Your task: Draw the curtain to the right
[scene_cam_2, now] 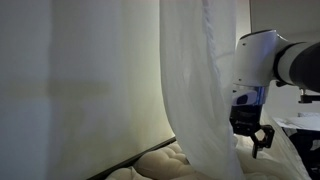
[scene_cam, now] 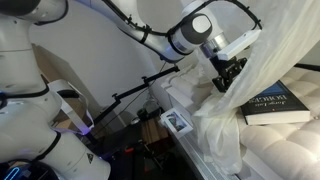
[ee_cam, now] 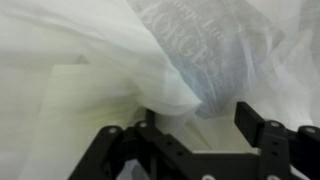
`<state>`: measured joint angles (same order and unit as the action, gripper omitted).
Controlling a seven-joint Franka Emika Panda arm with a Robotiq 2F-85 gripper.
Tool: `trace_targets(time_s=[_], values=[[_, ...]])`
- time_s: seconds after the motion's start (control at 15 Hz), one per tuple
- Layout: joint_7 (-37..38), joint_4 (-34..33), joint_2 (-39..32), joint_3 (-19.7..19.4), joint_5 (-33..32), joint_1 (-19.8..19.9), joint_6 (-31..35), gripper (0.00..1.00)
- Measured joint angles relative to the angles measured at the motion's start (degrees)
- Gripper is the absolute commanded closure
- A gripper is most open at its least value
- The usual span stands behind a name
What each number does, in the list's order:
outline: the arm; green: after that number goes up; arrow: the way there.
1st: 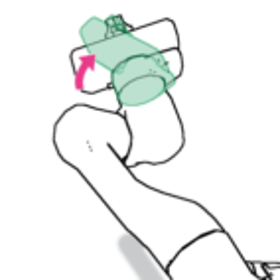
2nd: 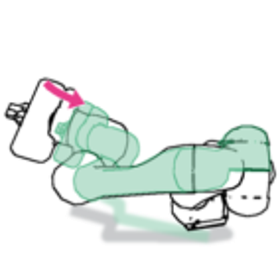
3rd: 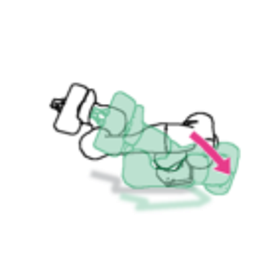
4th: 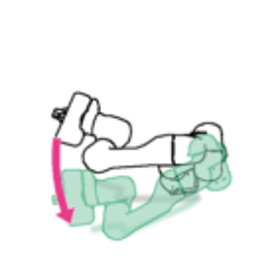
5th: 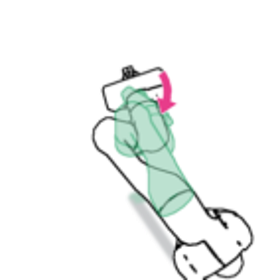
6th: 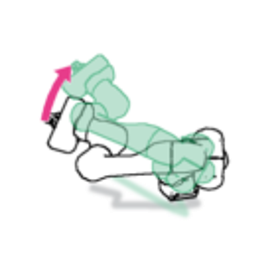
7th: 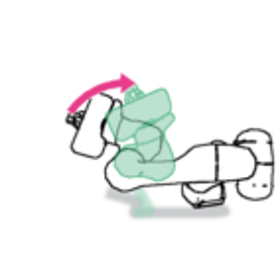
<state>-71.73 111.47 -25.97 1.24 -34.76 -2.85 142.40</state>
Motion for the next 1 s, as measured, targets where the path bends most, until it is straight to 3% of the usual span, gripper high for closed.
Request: trace_targets(time_s=[0.4,0.47,0.8,1.0], values=[[-6.53,-2.38,-0.71,0.74,5.26,0.99,-5.99,0.95],[-6.97,-2.64,-0.76,0.74,5.60,1.08,-6.27,0.99],[-9.57,-2.76,-0.01,1.24,7.55,1.41,-6.29,1.00],[-10.26,-0.03,4.92,1.46,8.73,1.78,-4.69,1.00]])
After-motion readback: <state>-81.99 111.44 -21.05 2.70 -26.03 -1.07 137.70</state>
